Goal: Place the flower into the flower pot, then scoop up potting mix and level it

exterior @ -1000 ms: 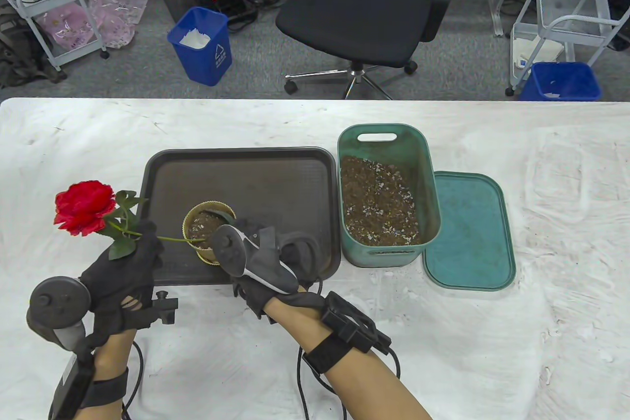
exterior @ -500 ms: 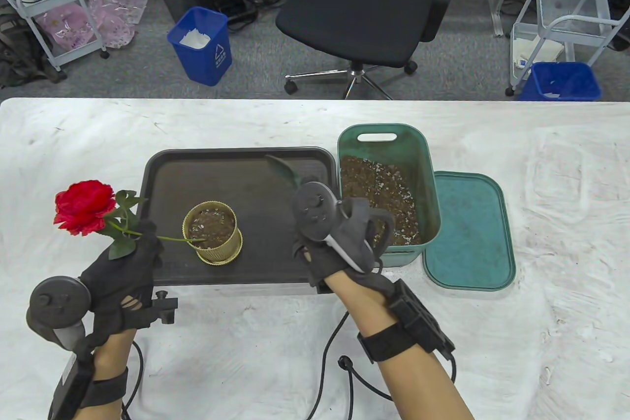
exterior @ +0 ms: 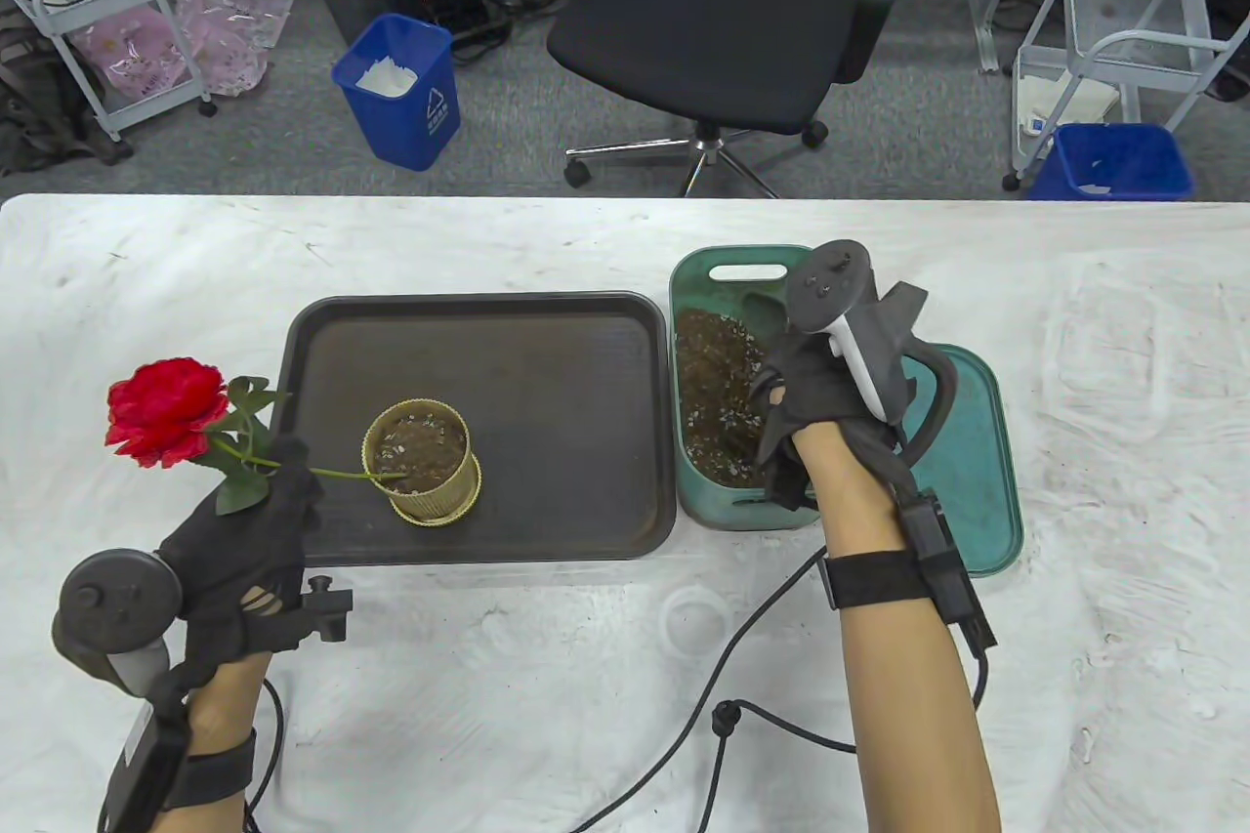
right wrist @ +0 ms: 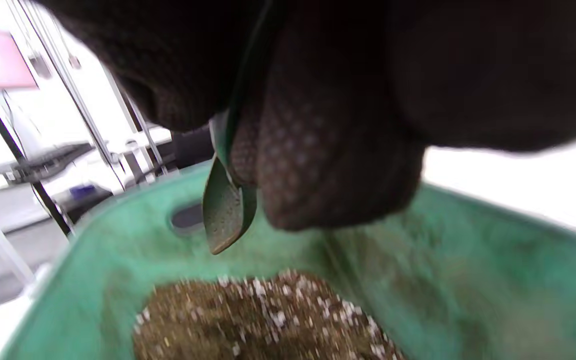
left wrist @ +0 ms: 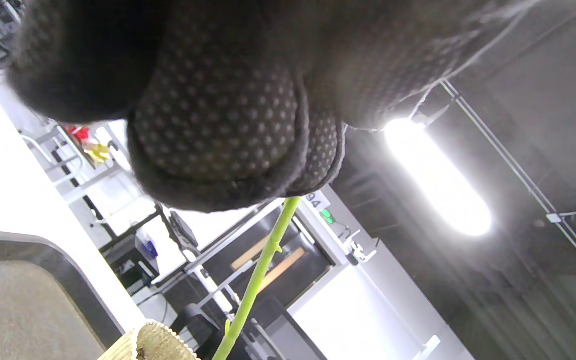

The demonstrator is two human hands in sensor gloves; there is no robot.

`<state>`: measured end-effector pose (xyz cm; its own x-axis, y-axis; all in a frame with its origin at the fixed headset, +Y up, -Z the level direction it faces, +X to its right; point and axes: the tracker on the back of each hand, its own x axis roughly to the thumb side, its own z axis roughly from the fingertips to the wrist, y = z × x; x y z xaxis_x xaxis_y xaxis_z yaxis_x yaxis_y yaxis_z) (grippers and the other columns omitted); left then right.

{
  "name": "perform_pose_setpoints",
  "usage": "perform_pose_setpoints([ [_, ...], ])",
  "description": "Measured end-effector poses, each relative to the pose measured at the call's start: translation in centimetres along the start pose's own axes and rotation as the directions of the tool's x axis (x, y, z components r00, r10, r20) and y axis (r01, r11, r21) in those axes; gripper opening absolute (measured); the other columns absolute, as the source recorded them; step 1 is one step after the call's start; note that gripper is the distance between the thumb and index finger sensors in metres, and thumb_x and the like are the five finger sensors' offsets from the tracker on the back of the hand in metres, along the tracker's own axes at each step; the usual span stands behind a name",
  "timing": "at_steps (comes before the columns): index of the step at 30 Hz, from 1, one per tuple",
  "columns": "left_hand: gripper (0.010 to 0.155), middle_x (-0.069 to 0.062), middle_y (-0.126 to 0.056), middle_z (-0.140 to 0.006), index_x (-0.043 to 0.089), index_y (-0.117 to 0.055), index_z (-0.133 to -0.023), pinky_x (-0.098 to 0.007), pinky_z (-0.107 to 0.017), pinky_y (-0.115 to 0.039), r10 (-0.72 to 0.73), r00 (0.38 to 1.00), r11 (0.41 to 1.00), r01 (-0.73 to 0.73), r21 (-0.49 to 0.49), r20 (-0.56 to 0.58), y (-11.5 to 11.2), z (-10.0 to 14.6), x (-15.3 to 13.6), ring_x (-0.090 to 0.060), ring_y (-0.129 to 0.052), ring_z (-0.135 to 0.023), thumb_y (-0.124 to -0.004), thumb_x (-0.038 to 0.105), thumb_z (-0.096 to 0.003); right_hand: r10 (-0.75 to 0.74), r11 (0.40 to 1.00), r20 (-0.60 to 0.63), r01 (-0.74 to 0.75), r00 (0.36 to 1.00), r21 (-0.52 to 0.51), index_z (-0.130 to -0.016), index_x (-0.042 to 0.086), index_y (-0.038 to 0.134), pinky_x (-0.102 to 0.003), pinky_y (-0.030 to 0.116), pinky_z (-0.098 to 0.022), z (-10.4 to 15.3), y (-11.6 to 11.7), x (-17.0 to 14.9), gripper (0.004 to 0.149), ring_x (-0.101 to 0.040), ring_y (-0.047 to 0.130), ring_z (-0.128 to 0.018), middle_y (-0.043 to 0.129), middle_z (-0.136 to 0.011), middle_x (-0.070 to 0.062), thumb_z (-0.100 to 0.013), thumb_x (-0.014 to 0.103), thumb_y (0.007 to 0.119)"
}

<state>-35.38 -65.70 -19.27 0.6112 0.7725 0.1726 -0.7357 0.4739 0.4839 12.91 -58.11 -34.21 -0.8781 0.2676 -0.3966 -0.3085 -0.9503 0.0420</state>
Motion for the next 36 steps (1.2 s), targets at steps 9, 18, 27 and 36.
perform_pose_setpoints([
  [9,0.042,0.003,-0.107,-0.056,0.021,-0.095,-0.076,-0.032,-0.024,-0.096,-0.002,1.000,1.000,0.002,0.003,0.004,-0.2,0.2,0.2,-0.014,-0.113,-0.022,-0.089,0.045,-0.0422,0.092,0.991,-0.071,-0.085,0.993,0.104,-0.086,0.009,0.081,-0.040,0.094,-0.013,-3.3,4.1,1.6,0.051,-0.031,0.107,-0.026,0.102,-0.061,-0.014,-0.040,0.031,0.083],
  [18,0.042,0.003,-0.107,-0.056,0.022,-0.095,-0.076,-0.032,-0.024,-0.096,-0.003,1.000,1.000,0.003,0.005,-0.001,-0.2,0.2,0.2,-0.014,-0.113,-0.022,-0.088,0.045,-0.0421,-0.078,0.962,-0.131,0.109,0.988,0.252,-0.088,0.006,0.078,-0.039,0.094,-0.012,-4.7,6.0,0.8,0.053,-0.029,0.107,-0.025,0.101,-0.061,-0.015,-0.041,0.031,0.082],
  [27,0.042,0.003,-0.107,-0.056,0.022,-0.095,-0.076,-0.032,-0.024,-0.096,-0.011,1.000,1.000,0.011,0.008,0.000,0.0,0.1,0.2,-0.014,-0.113,-0.022,-0.088,0.045,-0.0422,-0.335,0.835,-0.222,0.398,0.916,0.381,-0.087,0.003,0.077,-0.038,0.095,-0.011,-5.2,6.0,-1.1,0.054,-0.029,0.107,-0.024,0.101,-0.060,-0.015,-0.040,0.030,0.080],
  [36,0.042,0.003,-0.107,-0.056,0.022,-0.095,-0.076,-0.032,-0.024,-0.096,-0.003,1.000,1.000,0.003,0.000,0.003,0.0,0.1,0.2,-0.014,-0.113,-0.022,-0.089,0.045,-0.0422,-0.502,0.663,-0.344,0.608,0.794,0.436,-0.087,-0.003,0.072,-0.034,0.097,-0.008,-3.4,5.8,-3.4,0.056,-0.025,0.108,-0.022,0.099,-0.059,-0.016,-0.042,0.029,0.076],
])
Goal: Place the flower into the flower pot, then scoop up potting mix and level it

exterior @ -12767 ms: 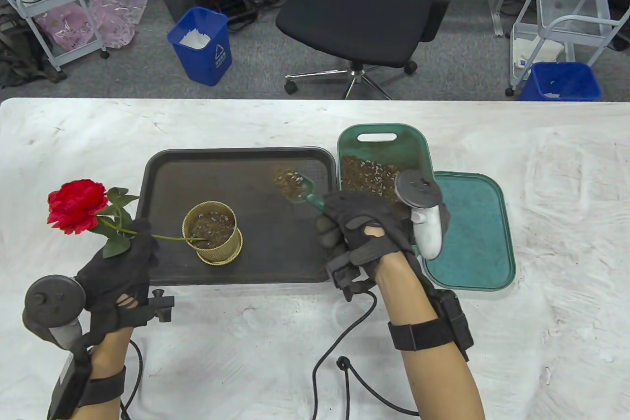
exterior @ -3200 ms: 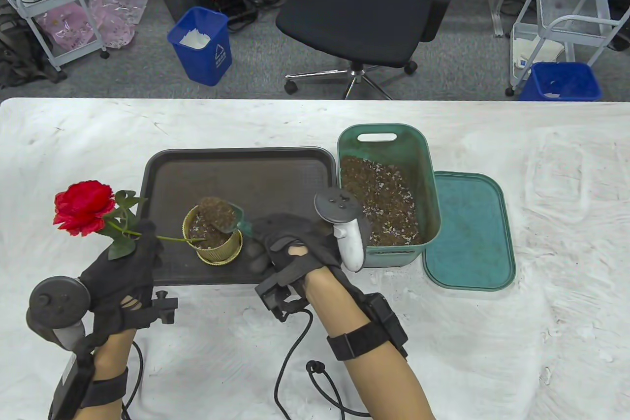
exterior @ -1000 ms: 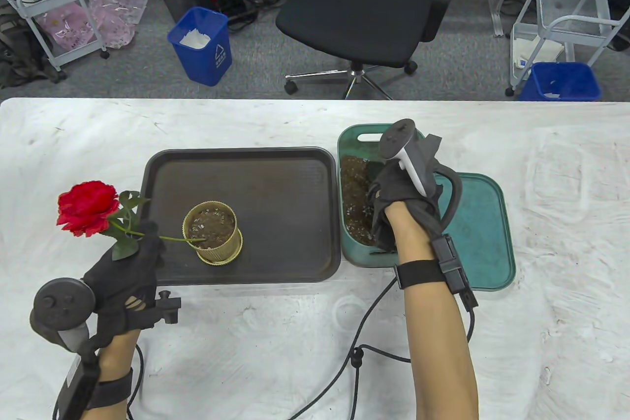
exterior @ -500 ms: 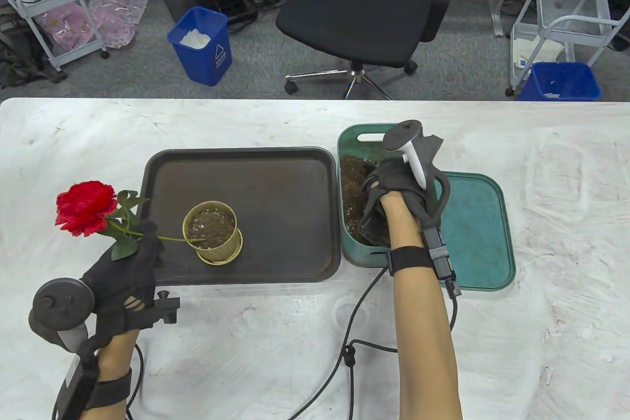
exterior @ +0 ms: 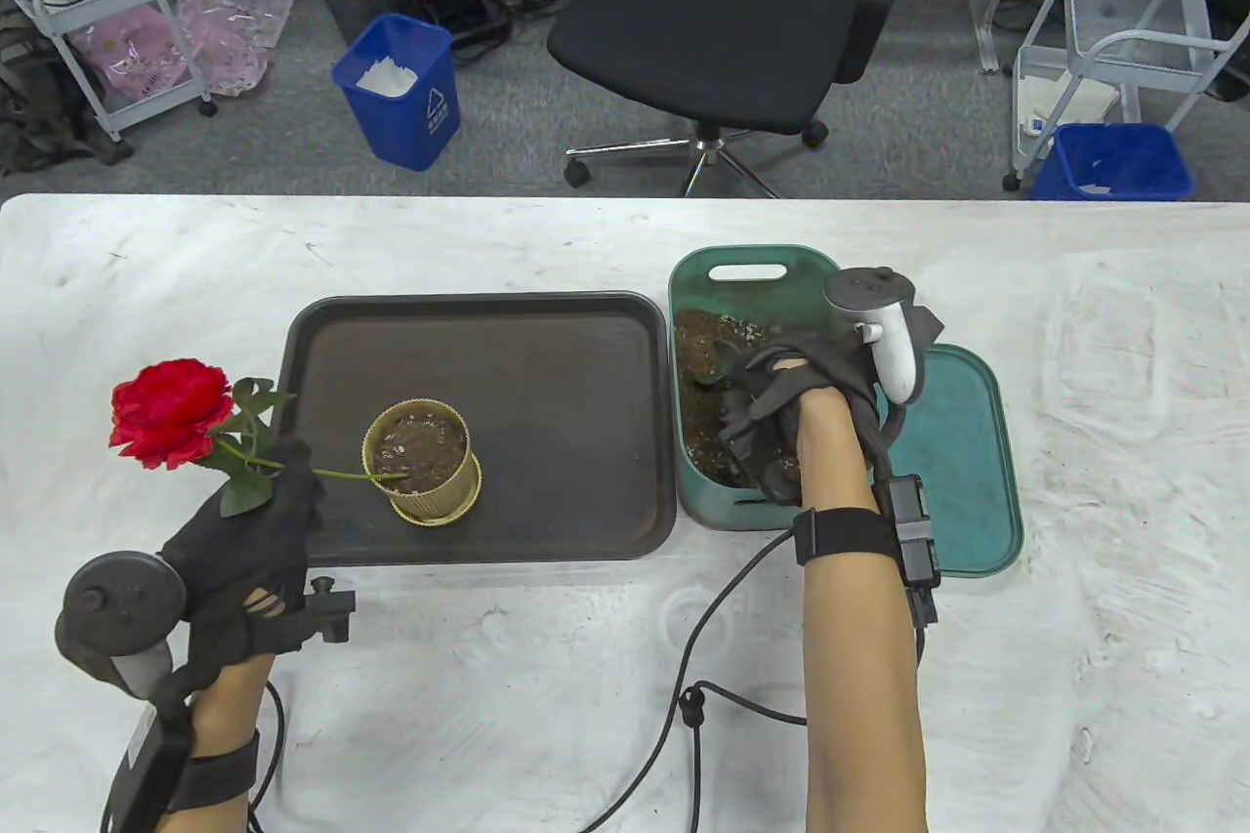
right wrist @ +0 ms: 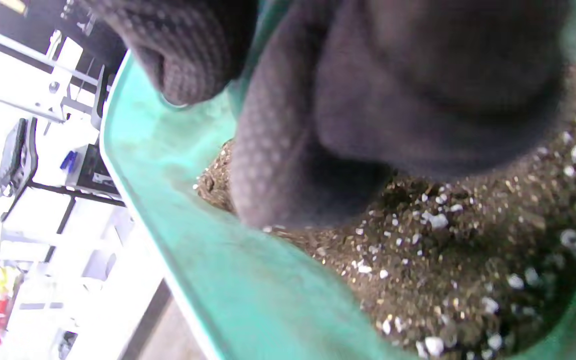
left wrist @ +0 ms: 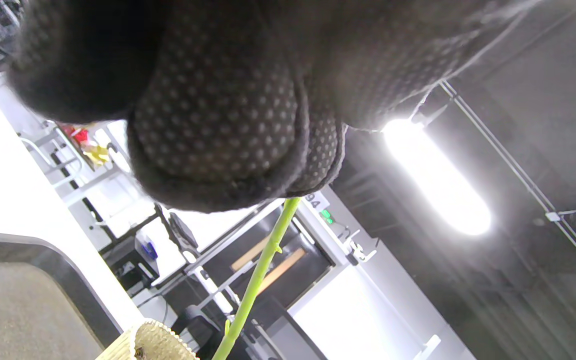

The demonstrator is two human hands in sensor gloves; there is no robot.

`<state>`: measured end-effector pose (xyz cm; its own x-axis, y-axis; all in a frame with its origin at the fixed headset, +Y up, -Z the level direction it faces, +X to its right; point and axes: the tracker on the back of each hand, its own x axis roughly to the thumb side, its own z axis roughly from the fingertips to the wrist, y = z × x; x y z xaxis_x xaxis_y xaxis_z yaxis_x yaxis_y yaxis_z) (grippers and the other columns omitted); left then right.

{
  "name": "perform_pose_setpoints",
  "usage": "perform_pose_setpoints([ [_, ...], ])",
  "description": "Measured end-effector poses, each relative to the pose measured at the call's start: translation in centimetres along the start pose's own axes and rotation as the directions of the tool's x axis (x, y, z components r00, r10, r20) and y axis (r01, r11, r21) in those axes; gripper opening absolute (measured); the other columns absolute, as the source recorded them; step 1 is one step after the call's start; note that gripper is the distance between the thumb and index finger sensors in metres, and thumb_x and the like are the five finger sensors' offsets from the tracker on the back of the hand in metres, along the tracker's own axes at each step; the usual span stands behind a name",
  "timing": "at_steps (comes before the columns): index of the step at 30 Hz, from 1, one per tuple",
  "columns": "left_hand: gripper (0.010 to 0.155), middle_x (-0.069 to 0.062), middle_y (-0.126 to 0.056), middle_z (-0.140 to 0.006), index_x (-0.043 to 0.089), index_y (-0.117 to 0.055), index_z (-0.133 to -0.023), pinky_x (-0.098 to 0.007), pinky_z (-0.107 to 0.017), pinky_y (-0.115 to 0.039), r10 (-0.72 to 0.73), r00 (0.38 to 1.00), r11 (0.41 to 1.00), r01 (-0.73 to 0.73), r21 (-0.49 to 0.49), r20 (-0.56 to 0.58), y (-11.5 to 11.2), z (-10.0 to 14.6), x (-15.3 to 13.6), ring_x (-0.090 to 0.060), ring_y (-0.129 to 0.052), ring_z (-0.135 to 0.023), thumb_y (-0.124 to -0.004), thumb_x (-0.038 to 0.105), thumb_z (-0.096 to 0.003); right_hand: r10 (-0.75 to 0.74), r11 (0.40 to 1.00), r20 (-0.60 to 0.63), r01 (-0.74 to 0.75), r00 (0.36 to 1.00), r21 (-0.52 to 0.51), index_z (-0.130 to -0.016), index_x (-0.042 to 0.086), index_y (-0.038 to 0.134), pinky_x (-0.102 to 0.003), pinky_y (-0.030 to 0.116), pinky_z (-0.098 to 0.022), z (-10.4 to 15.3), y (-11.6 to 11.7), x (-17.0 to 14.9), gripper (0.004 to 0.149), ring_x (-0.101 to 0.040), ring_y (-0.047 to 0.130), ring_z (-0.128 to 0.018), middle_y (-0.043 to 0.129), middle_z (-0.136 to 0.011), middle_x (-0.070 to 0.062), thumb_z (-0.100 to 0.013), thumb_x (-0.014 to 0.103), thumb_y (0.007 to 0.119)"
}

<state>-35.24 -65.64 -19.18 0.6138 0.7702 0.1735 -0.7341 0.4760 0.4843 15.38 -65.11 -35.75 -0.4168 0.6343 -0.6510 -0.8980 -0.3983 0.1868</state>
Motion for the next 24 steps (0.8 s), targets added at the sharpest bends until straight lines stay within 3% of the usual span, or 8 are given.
perform_pose_setpoints([
  [11,0.042,0.003,-0.107,-0.056,0.022,-0.095,-0.076,-0.032,-0.024,-0.096,0.019,1.000,1.000,-0.019,-0.014,-0.002,0.0,-0.2,-0.2,-0.014,-0.113,-0.022,-0.089,0.045,-0.0422,-0.248,0.967,0.066,0.251,0.966,-0.034,-0.087,-0.003,0.072,-0.033,0.098,-0.006,3.3,-1.7,-2.9,0.055,-0.025,0.109,-0.021,0.099,-0.058,-0.017,-0.042,0.029,0.075],
  [21,0.042,0.003,-0.107,-0.056,0.022,-0.095,-0.076,-0.032,-0.024,-0.096,0.026,1.000,1.000,-0.026,-0.014,-0.008,0.0,-0.2,-0.2,-0.014,-0.113,-0.022,-0.089,0.045,-0.0422,-0.347,0.931,0.199,0.362,0.916,-0.044,-0.086,-0.002,0.073,-0.033,0.098,-0.006,6.5,-1.4,-3.9,0.054,-0.025,0.109,-0.020,0.099,-0.057,-0.016,-0.042,0.029,0.075],
  [24,0.042,0.003,-0.107,-0.056,0.022,-0.095,-0.076,-0.032,-0.024,-0.096,0.023,1.000,1.000,-0.023,-0.015,-0.005,0.0,-0.2,-0.1,-0.014,-0.113,-0.022,-0.089,0.045,-0.0422,-0.330,0.940,0.246,0.340,0.911,-0.001,-0.086,-0.002,0.073,-0.033,0.098,-0.005,7.7,-0.7,-3.3,0.054,-0.024,0.109,-0.020,0.099,-0.057,-0.016,-0.042,0.030,0.075],
])
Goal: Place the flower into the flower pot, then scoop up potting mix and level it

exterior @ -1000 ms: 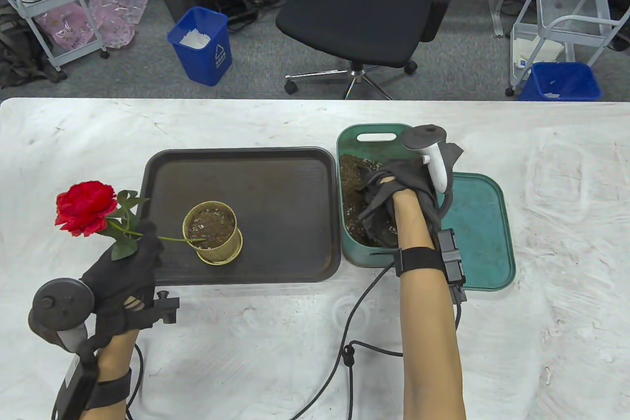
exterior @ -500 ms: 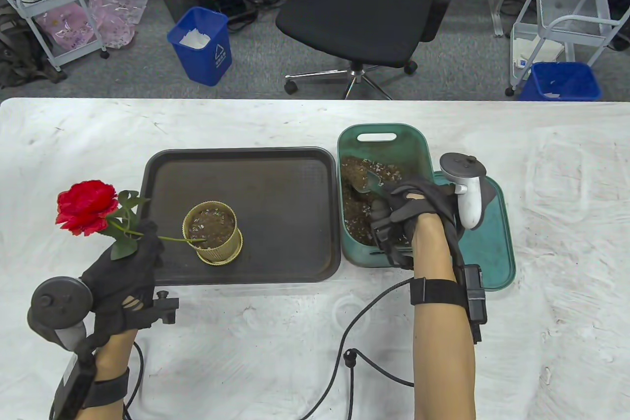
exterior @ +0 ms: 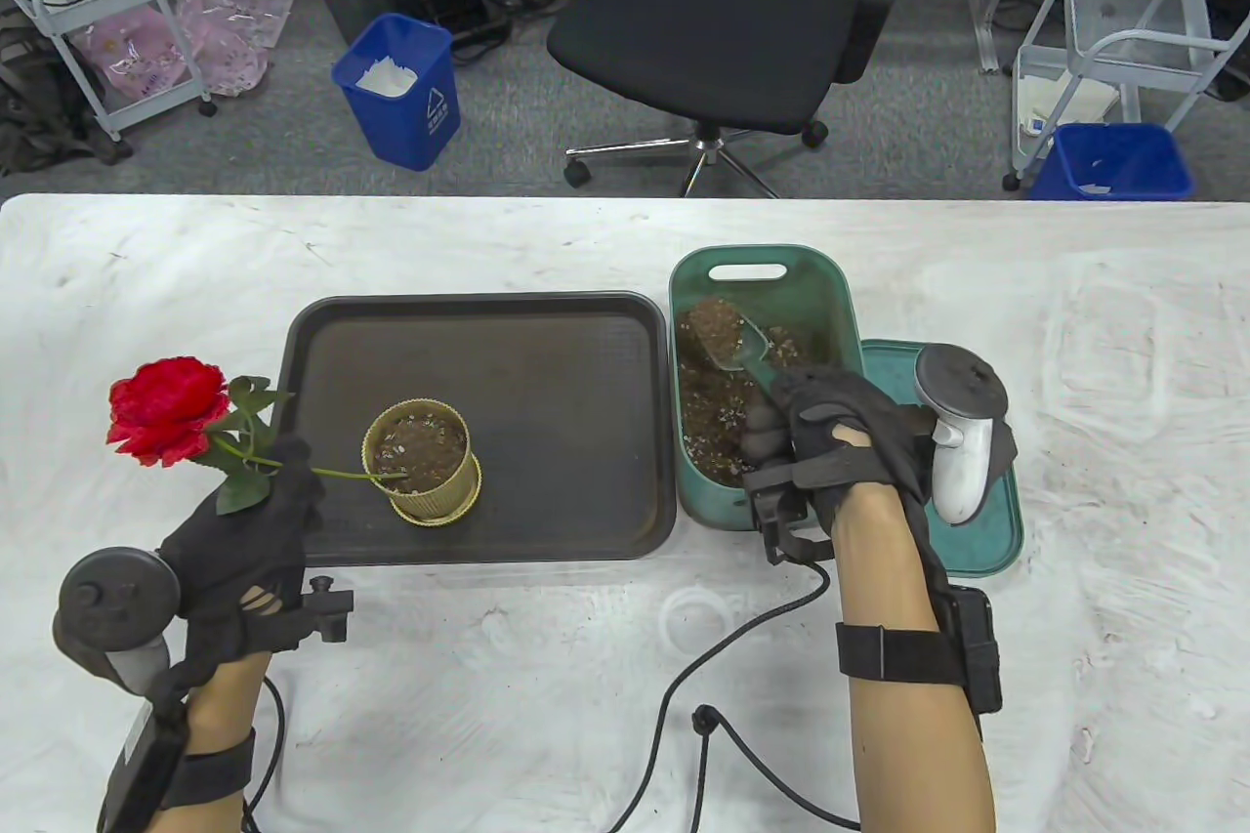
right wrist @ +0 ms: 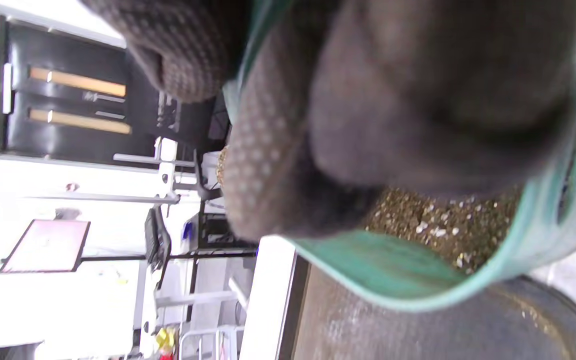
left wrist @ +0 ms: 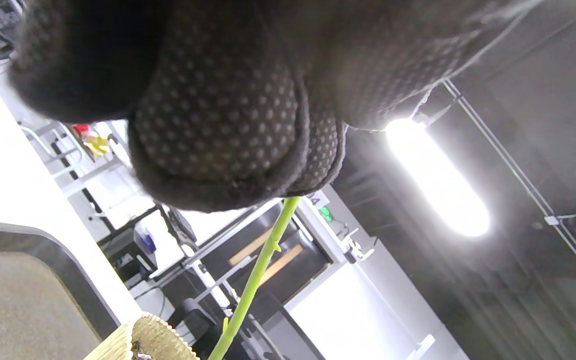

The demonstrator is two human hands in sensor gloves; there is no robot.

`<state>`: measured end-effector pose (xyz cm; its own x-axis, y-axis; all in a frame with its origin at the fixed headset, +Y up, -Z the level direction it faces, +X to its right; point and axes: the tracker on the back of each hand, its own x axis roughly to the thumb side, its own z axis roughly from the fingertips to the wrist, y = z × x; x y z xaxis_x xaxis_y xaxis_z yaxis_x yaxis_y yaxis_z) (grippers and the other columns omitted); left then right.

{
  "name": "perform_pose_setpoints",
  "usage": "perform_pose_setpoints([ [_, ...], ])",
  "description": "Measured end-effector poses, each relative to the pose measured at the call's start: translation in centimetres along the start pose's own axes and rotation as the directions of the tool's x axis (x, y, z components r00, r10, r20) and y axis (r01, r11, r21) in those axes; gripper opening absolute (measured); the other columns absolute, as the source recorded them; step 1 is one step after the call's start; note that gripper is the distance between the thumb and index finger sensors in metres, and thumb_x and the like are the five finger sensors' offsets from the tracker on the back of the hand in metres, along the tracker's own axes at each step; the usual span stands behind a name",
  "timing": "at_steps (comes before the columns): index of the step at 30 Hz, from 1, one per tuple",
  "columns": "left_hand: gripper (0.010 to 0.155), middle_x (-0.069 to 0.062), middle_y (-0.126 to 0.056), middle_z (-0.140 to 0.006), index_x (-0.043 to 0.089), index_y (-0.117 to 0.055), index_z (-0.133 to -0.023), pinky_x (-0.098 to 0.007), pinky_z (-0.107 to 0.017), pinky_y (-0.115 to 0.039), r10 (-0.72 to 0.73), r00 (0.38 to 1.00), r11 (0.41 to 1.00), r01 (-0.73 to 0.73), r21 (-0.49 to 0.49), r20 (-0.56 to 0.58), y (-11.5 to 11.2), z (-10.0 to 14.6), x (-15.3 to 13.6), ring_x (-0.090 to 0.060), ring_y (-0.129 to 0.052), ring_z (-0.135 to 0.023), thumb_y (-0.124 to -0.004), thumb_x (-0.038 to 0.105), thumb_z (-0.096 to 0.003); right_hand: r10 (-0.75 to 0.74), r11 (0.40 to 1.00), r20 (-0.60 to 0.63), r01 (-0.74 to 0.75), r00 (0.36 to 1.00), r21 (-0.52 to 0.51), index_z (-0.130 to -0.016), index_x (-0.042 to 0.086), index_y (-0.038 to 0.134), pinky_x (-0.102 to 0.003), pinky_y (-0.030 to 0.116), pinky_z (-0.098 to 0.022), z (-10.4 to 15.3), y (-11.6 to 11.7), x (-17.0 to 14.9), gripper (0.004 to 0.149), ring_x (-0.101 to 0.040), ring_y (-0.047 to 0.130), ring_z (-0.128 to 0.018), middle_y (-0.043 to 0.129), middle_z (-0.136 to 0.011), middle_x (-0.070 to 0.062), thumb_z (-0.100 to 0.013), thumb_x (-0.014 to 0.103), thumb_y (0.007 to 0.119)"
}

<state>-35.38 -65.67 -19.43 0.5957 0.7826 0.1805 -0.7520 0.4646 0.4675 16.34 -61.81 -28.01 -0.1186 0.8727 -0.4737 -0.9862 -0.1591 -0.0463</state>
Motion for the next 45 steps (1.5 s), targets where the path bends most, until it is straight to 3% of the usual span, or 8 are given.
perform_pose_setpoints([
  [5,0.042,0.003,-0.107,-0.056,0.022,-0.095,-0.076,-0.032,-0.024,-0.096,0.002,1.000,1.000,-0.002,0.001,-0.004,0.0,0.0,-0.1,-0.014,-0.113,-0.022,-0.088,0.045,-0.0422,0.034,0.989,0.074,-0.044,0.997,0.140,-0.086,-0.002,0.073,-0.033,0.098,-0.005,1.7,4.0,0.9,0.054,-0.024,0.110,-0.020,0.099,-0.057,-0.016,-0.042,0.030,0.076],
  [13,0.042,0.003,-0.107,-0.056,0.022,-0.095,-0.076,-0.032,-0.024,-0.096,0.007,1.000,1.000,-0.007,0.000,-0.006,0.0,0.0,-0.1,-0.014,-0.113,-0.022,-0.088,0.045,-0.0422,0.107,0.923,0.092,-0.133,0.990,0.360,-0.086,-0.002,0.072,-0.033,0.098,-0.006,2.1,14.0,-0.1,0.054,-0.024,0.110,-0.020,0.099,-0.057,-0.016,-0.042,0.030,0.076],
  [20,0.042,0.003,-0.107,-0.056,0.022,-0.095,-0.076,-0.032,-0.024,-0.096,0.004,1.000,1.000,-0.004,-0.003,0.002,0.0,0.0,-0.1,-0.013,-0.113,-0.022,-0.088,0.045,-0.0422,0.254,0.892,0.081,-0.266,0.964,0.365,-0.086,-0.002,0.073,-0.033,0.098,-0.005,0.8,20.0,-1.7,0.054,-0.024,0.109,-0.020,0.099,-0.057,-0.016,-0.042,0.030,0.076],
  [26,0.042,0.003,-0.107,-0.056,0.022,-0.095,-0.076,-0.032,-0.024,-0.096,0.000,1.000,1.000,0.000,0.000,-0.002,0.0,0.0,-0.2,-0.014,-0.113,-0.023,-0.088,0.045,-0.0424,0.450,0.861,0.227,-0.487,0.864,0.148,-0.083,0.001,0.081,-0.032,0.096,0.002,1.6,21.9,-0.7,0.051,-0.022,0.109,-0.011,0.103,-0.049,-0.016,-0.042,0.032,0.083],
  [29,0.042,0.003,-0.107,-0.056,0.022,-0.095,-0.076,-0.032,-0.024,-0.096,-0.001,1.000,1.000,0.001,0.001,-0.004,0.0,0.0,-0.2,-0.013,-0.113,-0.022,-0.088,0.045,-0.0423,0.601,0.772,0.338,-0.635,0.724,-0.012,-0.081,0.003,0.084,-0.031,0.095,0.005,2.8,23.2,0.0,0.050,-0.020,0.108,-0.007,0.105,-0.045,-0.014,-0.041,0.034,0.084],
  [39,0.042,0.003,-0.107,-0.056,0.022,-0.095,-0.076,-0.032,-0.024,-0.096,-0.004,1.000,1.000,0.004,0.002,-0.001,0.0,0.1,-0.2,-0.014,-0.113,-0.022,-0.088,0.045,-0.0422,0.794,0.555,0.487,-0.761,0.363,-0.337,-0.083,0.005,0.081,-0.034,0.095,-0.003,6.6,24.9,1.0,0.052,-0.025,0.108,-0.016,0.103,-0.054,-0.014,-0.038,0.031,0.086],
  [42,0.042,0.003,-0.107,-0.056,0.022,-0.095,-0.076,-0.032,-0.024,-0.096,-0.004,1.000,1.000,0.004,0.004,-0.005,0.0,0.1,-0.2,-0.014,-0.113,-0.022,-0.088,0.045,-0.0421,0.820,0.518,0.483,-0.760,0.309,-0.394,-0.084,0.006,0.081,-0.034,0.096,-0.004,7.1,24.5,1.3,0.053,-0.025,0.108,-0.017,0.103,-0.055,-0.013,-0.038,0.031,0.086],
  [45,0.042,0.003,-0.107,-0.056,0.022,-0.095,-0.076,-0.032,-0.024,-0.096,-0.001,1.000,1.000,0.001,0.004,-0.007,0.0,0.1,-0.1,-0.014,-0.113,-0.022,-0.088,0.045,-0.0423,0.825,0.520,0.471,-0.747,0.312,-0.415,-0.084,0.006,0.081,-0.034,0.096,-0.004,7.3,23.3,1.8,0.053,-0.025,0.108,-0.017,0.103,-0.055,-0.013,-0.038,0.031,0.086],
])
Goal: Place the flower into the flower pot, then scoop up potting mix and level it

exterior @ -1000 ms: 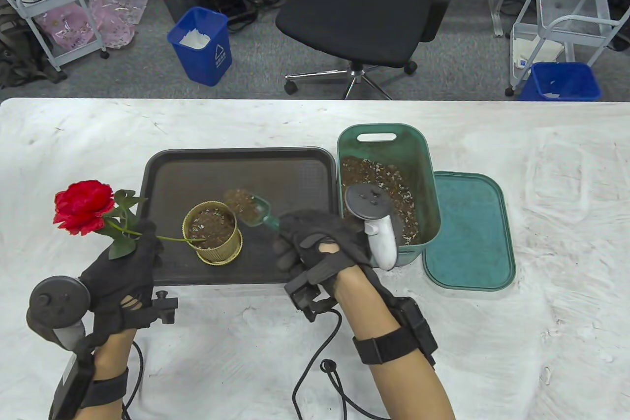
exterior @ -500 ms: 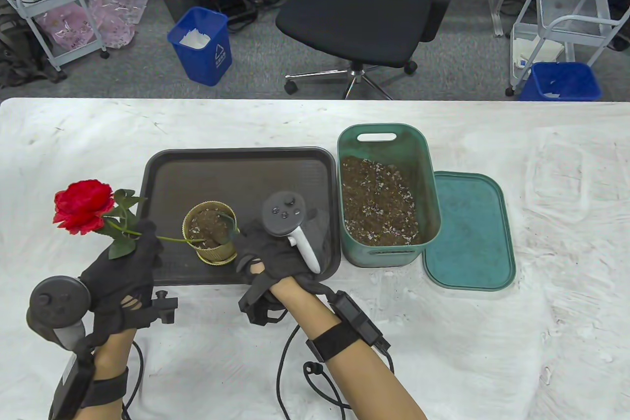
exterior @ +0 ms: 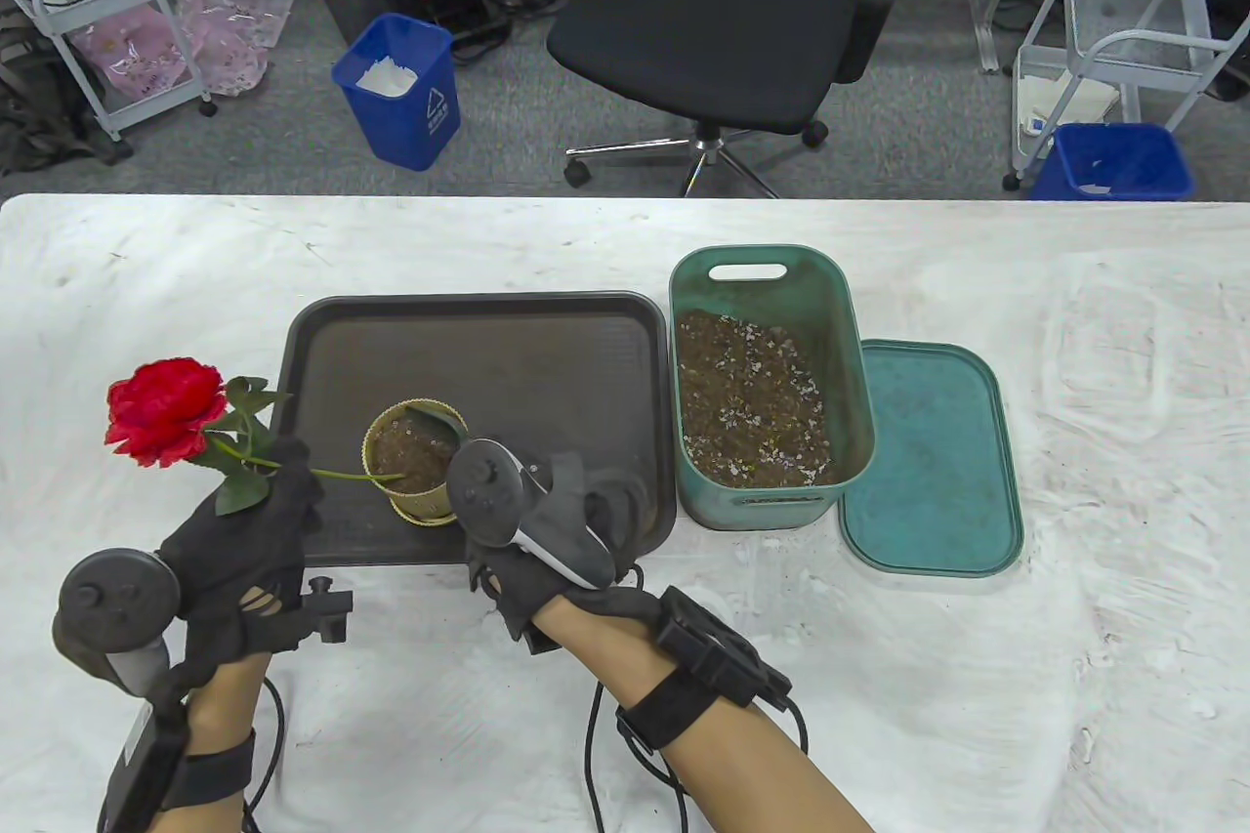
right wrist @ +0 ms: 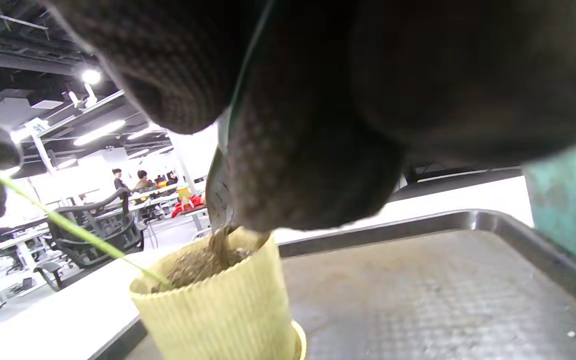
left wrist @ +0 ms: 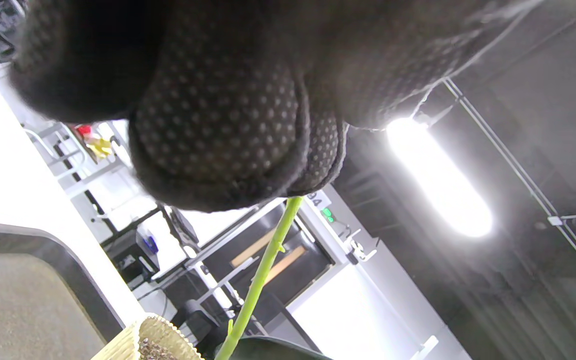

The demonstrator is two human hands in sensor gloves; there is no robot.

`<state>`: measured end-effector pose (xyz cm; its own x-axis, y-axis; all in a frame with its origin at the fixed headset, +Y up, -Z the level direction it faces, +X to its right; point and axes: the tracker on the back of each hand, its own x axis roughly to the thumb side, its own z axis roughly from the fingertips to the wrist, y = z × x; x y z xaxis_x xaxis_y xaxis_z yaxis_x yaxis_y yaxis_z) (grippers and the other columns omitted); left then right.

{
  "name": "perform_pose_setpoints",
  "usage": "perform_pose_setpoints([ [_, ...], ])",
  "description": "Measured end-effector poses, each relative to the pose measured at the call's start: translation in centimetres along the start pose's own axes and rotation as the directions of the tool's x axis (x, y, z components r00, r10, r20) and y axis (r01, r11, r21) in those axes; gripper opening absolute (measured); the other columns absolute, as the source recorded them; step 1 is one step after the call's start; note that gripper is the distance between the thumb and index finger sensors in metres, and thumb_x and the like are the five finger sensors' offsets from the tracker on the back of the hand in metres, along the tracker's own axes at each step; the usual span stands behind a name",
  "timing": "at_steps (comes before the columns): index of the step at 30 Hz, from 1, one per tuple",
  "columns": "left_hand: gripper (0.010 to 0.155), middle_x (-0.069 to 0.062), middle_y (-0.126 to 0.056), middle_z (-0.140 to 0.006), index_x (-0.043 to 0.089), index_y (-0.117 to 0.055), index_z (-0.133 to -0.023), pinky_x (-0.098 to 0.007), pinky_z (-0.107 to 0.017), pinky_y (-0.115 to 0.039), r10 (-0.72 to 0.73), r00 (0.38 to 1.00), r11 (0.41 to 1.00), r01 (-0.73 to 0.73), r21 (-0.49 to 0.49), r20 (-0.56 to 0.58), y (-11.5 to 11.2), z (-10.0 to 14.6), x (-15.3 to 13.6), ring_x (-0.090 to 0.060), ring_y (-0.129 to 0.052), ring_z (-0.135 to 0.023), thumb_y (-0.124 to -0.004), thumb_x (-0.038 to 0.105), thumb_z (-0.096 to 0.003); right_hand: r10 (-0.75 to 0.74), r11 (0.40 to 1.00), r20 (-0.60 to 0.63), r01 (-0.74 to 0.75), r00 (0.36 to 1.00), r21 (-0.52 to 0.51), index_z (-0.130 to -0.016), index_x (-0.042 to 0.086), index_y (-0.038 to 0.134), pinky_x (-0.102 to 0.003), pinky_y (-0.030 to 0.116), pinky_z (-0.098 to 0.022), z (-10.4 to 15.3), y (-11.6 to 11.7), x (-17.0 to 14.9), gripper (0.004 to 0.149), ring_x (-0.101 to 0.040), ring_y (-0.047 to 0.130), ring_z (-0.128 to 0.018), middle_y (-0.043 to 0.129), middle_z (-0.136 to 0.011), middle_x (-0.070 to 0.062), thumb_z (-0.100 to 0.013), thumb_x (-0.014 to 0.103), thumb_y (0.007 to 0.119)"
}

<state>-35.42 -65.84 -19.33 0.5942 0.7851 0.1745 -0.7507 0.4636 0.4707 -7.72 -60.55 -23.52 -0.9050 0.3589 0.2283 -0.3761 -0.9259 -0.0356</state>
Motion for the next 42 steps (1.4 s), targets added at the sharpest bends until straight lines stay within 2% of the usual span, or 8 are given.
perform_pose_setpoints([
  [6,0.042,0.003,-0.107,-0.056,0.022,-0.095,-0.076,-0.032,-0.024,-0.096,-0.001,1.000,1.000,0.001,-0.004,0.006,0.0,-0.1,0.0,-0.014,-0.113,-0.022,-0.088,0.045,-0.0423,-0.133,0.990,-0.135,0.124,0.982,-0.073,-0.083,0.005,0.081,-0.034,0.096,-0.003,-0.2,-4.9,-4.4,0.053,-0.024,0.108,-0.016,0.103,-0.054,-0.013,-0.039,0.032,0.085],
  [10,0.042,0.003,-0.107,-0.056,0.022,-0.095,-0.076,-0.032,-0.024,-0.096,0.001,1.000,1.000,-0.001,-0.006,0.007,0.0,-0.1,0.0,-0.014,-0.113,-0.022,-0.088,0.045,-0.0422,-0.221,0.970,-0.288,0.179,0.932,-0.166,-0.083,0.004,0.081,-0.034,0.096,-0.002,-0.4,-9.1,-9.6,0.053,-0.024,0.108,-0.015,0.103,-0.053,-0.014,-0.039,0.032,0.085],
  [15,0.042,0.003,-0.107,-0.056,0.022,-0.095,-0.076,-0.032,-0.024,-0.096,0.001,1.000,1.000,-0.001,-0.008,0.008,0.0,-0.1,0.0,-0.014,-0.113,-0.022,-0.088,0.045,-0.0422,-0.229,0.967,-0.470,0.145,0.853,-0.209,-0.083,0.003,0.081,-0.034,0.096,-0.002,-1.0,-11.4,-15.0,0.053,-0.024,0.108,-0.015,0.103,-0.053,-0.015,-0.039,0.032,0.085],
  [22,0.042,0.003,-0.107,-0.056,0.022,-0.095,-0.076,-0.032,-0.024,-0.096,0.006,1.000,1.000,-0.006,-0.003,-0.005,0.1,-0.2,-0.2,-0.014,-0.113,-0.022,-0.088,0.045,-0.0423,0.059,0.998,-0.677,-0.017,0.734,0.068,-0.082,0.001,0.082,-0.032,0.096,0.001,-3.4,-9.9,-20.0,0.052,-0.023,0.109,-0.011,0.104,-0.050,-0.016,-0.040,0.032,0.084],
  [27,0.042,0.003,-0.107,-0.056,0.022,-0.095,-0.076,-0.032,-0.024,-0.096,0.002,1.000,1.000,-0.002,-0.002,-0.003,0.1,-0.3,-0.1,-0.014,-0.113,-0.023,-0.088,0.045,-0.0423,0.279,0.940,-0.700,-0.038,0.658,0.339,-0.082,0.000,0.083,-0.031,0.094,0.002,-4.7,-8.2,-21.5,0.052,-0.022,0.107,-0.009,0.104,-0.048,-0.017,-0.041,0.032,0.083],
  [31,0.042,0.003,-0.107,-0.056,0.022,-0.095,-0.076,-0.032,-0.024,-0.096,-0.004,1.000,1.000,0.004,-0.002,0.001,0.1,-0.2,-0.1,-0.014,-0.113,-0.022,-0.089,0.045,-0.0421,0.351,0.906,-0.683,-0.048,0.641,0.420,-0.082,0.001,0.083,-0.031,0.092,0.003,-4.9,-7.0,-22.0,0.051,-0.022,0.106,-0.008,0.104,-0.048,-0.016,-0.042,0.032,0.083],
  [37,0.042,0.003,-0.107,-0.056,0.022,-0.095,-0.076,-0.032,-0.024,-0.096,-0.003,1.000,1.000,0.003,0.002,-0.006,0.2,-0.3,-0.3,-0.014,-0.113,-0.022,-0.089,0.045,-0.0422,0.267,0.900,-0.684,0.077,0.679,0.429,-0.082,0.002,0.083,-0.031,0.092,0.002,-5.1,-6.2,-22.4,0.051,-0.020,0.105,-0.009,0.103,-0.047,-0.015,-0.042,0.034,0.081],
  [42,0.042,0.003,-0.107,-0.056,0.022,-0.095,-0.076,-0.032,-0.024,-0.096,-0.006,1.000,1.000,0.006,0.005,-0.007,0.2,-0.3,-0.3,-0.014,-0.113,-0.022,-0.089,0.045,-0.0421,0.029,0.857,-0.719,0.353,0.695,0.375,-0.082,0.001,0.082,-0.030,0.092,0.002,-5.4,-5.3,-22.8,0.051,-0.020,0.105,-0.009,0.103,-0.047,-0.015,-0.043,0.033,0.080],
])
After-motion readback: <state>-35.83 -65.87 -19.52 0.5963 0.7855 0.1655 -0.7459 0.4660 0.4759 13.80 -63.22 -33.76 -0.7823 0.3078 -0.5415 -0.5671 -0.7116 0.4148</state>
